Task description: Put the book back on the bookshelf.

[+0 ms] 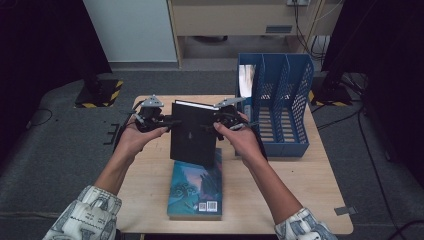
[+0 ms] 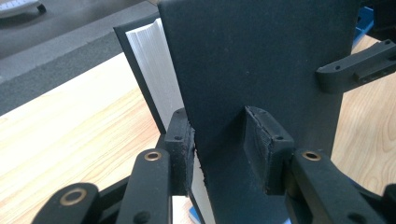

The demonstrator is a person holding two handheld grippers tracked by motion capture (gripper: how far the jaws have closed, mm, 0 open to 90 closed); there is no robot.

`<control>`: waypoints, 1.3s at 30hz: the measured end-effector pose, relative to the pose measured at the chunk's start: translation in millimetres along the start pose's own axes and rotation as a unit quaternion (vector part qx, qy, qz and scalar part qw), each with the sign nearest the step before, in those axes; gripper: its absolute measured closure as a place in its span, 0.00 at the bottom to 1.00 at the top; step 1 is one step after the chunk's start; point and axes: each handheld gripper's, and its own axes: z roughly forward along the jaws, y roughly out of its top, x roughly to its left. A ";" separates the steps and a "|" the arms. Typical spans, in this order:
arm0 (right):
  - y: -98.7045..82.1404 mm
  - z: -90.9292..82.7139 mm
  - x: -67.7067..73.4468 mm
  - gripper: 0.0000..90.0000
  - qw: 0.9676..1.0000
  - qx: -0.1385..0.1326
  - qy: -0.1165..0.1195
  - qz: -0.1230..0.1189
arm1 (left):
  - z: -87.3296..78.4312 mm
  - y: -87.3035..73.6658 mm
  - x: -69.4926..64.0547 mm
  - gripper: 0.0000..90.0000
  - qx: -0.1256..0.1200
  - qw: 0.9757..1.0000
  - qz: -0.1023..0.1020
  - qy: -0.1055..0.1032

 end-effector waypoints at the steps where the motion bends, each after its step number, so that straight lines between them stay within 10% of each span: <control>1: -1.0 -2.0 2.2 0.33 1.000 -0.002 0.001 -0.003 | -2.0 -1.5 -1.7 0.70 -0.003 1.000 0.000 0.000; 20: -23.0 -32.3 42.6 0.30 0.997 -0.033 0.017 -0.068 | -33.9 -38.5 -31.0 0.67 -0.041 0.999 0.004 0.003; 39: -14.2 -26.3 42.4 0.14 0.997 -0.028 0.031 -0.064 | -40.8 -49.5 -38.3 0.66 -0.055 0.998 0.009 0.001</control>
